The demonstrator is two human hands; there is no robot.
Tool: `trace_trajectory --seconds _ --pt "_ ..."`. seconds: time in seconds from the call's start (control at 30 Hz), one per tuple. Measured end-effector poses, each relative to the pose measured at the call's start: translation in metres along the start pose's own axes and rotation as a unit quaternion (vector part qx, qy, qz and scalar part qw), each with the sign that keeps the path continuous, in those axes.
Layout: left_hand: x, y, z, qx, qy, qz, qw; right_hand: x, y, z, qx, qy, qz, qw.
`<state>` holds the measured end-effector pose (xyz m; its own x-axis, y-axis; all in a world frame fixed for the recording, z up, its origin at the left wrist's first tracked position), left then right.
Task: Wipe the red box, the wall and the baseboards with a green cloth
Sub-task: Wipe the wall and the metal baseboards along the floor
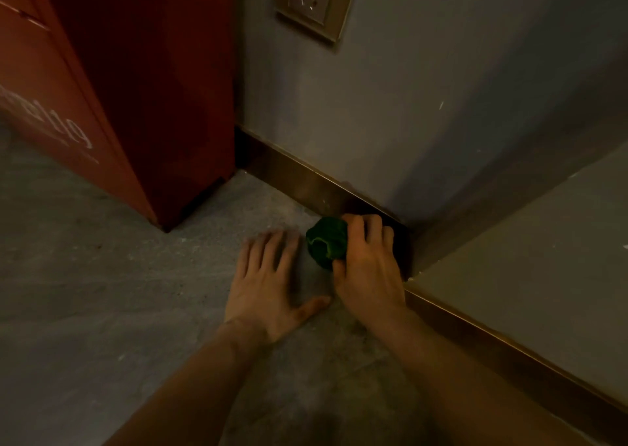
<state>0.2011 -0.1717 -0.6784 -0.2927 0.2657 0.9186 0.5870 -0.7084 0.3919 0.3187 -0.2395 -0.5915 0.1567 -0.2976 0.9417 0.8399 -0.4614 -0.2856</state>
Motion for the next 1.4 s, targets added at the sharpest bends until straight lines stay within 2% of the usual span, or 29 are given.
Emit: trace_trajectory --seconds 0.17,0.37,0.53,0.73,0.93,1.17,1.4 --pt "-0.023 -0.010 0.003 0.017 -0.018 0.045 0.999 -0.004 -0.019 0.017 0.055 -0.009 -0.128 0.990" --pt "-0.030 -0.010 -0.001 0.016 -0.020 0.057 0.998 -0.020 -0.045 0.041 0.180 -0.020 -0.257 0.949" --pt "-0.029 -0.011 0.000 0.011 -0.018 0.054 0.998 -0.044 -0.069 0.058 0.297 -0.025 -0.319 0.900" --pt "-0.029 -0.011 0.001 0.007 -0.015 0.057 0.998 -0.074 -0.065 0.057 0.386 -0.067 -0.410 0.824" --pt "-0.029 -0.012 0.001 0.006 -0.015 0.061 0.998 -0.082 -0.040 0.045 0.386 -0.098 -0.499 0.770" --pt "-0.026 -0.012 -0.001 0.008 -0.016 0.060 0.998 -0.079 -0.028 0.039 0.365 -0.164 -0.539 0.741" --pt "-0.026 -0.012 -0.002 0.005 -0.013 0.050 0.999 -0.080 -0.012 0.032 0.316 -0.225 -0.562 0.731"
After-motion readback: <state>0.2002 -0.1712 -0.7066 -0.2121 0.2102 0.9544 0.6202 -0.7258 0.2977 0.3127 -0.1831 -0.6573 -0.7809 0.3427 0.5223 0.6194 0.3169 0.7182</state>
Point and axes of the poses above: each hand's wrist, its own z-axis towards the middle knuckle, its own x-axis out of the back of the hand, y = z × x, the point moved 9 cm from there along z, towards the middle knuckle, and after that the axes turned 2 degrees about z, right-handed, at the moved point
